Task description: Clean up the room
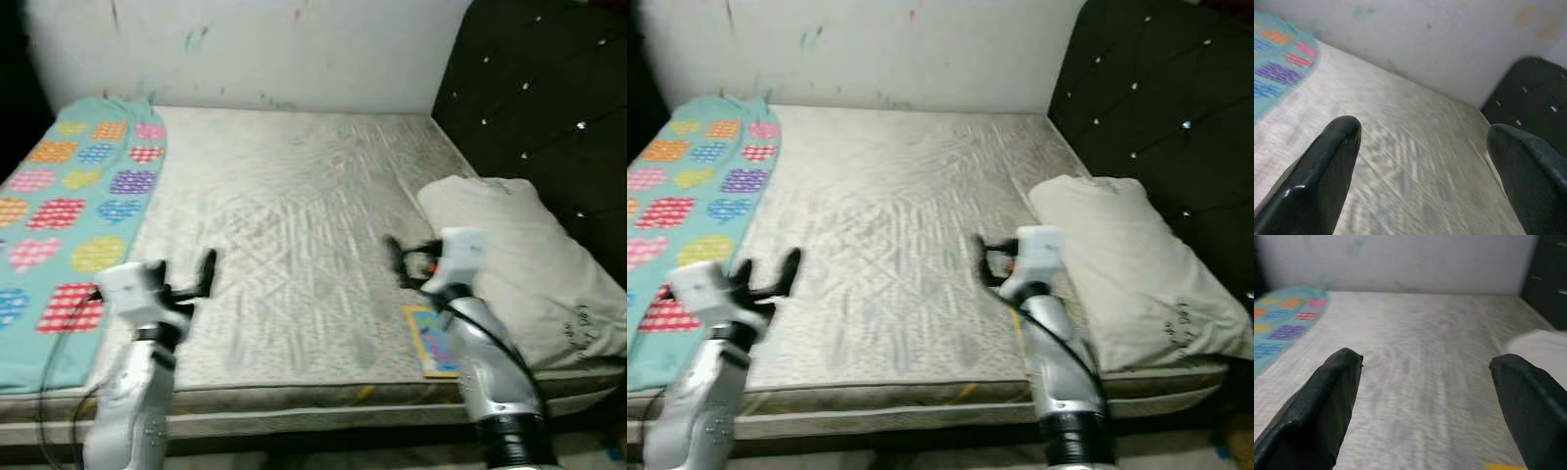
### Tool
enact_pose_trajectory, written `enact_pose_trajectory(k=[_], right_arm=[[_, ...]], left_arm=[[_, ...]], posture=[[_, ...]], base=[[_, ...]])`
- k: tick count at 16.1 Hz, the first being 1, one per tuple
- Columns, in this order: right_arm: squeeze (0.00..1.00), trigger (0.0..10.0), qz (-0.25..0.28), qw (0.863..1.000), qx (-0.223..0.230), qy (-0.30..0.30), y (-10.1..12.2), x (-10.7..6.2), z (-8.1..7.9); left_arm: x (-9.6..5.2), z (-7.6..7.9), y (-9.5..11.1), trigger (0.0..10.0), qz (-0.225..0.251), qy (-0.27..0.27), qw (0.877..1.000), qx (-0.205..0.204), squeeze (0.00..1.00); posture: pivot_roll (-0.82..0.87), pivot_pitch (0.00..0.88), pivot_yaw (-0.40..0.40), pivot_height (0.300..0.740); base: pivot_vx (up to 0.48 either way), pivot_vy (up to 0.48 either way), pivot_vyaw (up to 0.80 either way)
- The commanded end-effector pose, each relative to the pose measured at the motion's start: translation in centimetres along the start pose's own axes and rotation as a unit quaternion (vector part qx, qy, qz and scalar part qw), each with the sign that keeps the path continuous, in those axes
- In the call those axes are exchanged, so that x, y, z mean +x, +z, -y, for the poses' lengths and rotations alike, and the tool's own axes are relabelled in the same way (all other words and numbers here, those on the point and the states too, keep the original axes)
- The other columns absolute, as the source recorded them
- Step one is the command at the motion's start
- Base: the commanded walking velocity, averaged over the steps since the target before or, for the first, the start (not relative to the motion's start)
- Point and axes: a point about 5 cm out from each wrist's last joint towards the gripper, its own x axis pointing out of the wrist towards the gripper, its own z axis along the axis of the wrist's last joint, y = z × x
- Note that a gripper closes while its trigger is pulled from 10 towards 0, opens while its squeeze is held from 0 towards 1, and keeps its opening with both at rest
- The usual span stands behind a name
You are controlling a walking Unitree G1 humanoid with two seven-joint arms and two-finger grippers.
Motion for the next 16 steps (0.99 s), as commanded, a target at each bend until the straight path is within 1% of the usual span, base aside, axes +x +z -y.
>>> enact_pose_trajectory(k=[1, 3, 6, 9, 12, 15, 16], right_arm=[[0.0, 10.0, 0.0, 1.0, -0.004, -0.016, 0.1, -0.1, 1.1], [0.0, 10.0, 0.005, 1.0, -0.01, -0.014, 0.6, 0.2, 1.2], [0.0, 10.0, 0.009, 1.0, -0.018, -0.015, 0.8, 0.3, 1.5], [0.0, 10.0, 0.014, 0.999, -0.029, -0.016, 1.1, 0.4, 1.6], [0.0, 10.0, 0.019, 0.999, -0.042, -0.011, 1.5, 0.7, 1.8], [0.0, 10.0, 0.021, 0.999, -0.044, -0.016, 1.7, 1.0, 2.1], [0.0, 10.0, 0.023, 0.999, -0.045, -0.016, 1.8, 1.1, 2.1]], left_arm=[[0.3, 0.9, -0.2, 10.0, 0.001, -0.012, 1.0, -0.011, 0.0], [0.5, 1.1, 0.0, 10.0, 0.007, -0.012, 1.0, -0.013, 0.0], [0.5, 1.2, 0.1, 10.0, 0.015, -0.023, 0.999, -0.021, 0.0], [1.1, 1.3, 0.5, 10.0, 0.026, -0.033, 0.999, -0.021, 0.0], [1.6, 1.3, 0.4, 10.0, 0.03, -0.029, 0.999, -0.026, 0.0], [1.8, 1.6, 0.4, 10.0, 0.033, -0.033, 0.999, -0.027, 0.0], [1.8, 1.4, 0.5, 10.0, 0.034, -0.032, 0.999, -0.024, 0.0]], posture=[[-0.01, 0.0, -0.039, 0.74], [-0.01, 0.0, -0.043, 0.74], [-0.02, 0.0, -0.044, 0.74], [-0.03, 0.0, -0.048, 0.74], [-0.04, 0.0, -0.055, 0.74], [-0.04, 0.0, -0.056, 0.74], [-0.03, 0.0, -0.058, 0.74]], base=[[0.0, 0.0, 0.0], [0.0, 0.0, 0.0], [0.0, 0.0, 0.0], [0.406, 0.0, 0.0], [0.475, 0.0, 0.0], [0.472, 0.0, 0.0], [0.442, 0.0, 0.0]])
